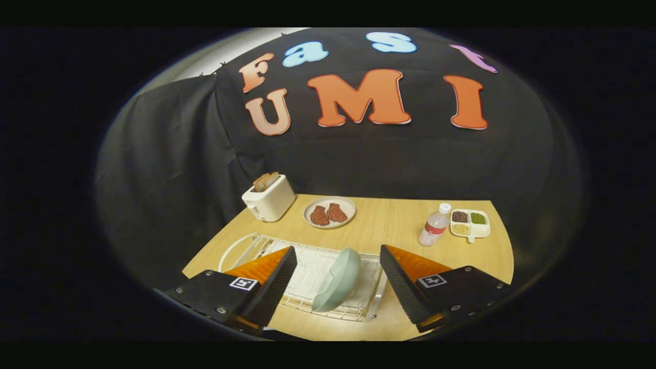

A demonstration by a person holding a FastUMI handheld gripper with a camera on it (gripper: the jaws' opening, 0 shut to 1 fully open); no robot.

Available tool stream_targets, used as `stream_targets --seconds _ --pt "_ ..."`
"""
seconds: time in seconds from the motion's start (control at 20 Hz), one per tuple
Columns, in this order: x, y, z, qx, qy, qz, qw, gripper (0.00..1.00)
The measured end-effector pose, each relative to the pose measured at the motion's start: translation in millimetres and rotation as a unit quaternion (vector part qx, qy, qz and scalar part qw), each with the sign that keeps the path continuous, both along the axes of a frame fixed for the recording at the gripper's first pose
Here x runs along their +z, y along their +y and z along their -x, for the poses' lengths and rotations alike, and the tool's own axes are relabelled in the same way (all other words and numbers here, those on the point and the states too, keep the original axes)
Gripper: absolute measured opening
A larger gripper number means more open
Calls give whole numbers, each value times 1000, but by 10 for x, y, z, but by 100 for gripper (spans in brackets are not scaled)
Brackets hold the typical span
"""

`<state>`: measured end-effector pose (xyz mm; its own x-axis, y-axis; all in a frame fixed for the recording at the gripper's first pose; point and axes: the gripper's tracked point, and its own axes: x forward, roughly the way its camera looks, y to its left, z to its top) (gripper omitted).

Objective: Take the plate from the dish rack, then take the spoon from the basket and place it into the plate.

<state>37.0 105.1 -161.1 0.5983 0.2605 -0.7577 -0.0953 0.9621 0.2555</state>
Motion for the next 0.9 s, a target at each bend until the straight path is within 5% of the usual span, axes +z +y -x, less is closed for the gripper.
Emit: stream_targets --seconds 0.15,0.45,0.9 --pt "-357 -69 48 -16 79 18 997 94" --pt "-788 105 183 -7 173 18 985 70" --pt "-1254 350 403 5 262 52 964 63"
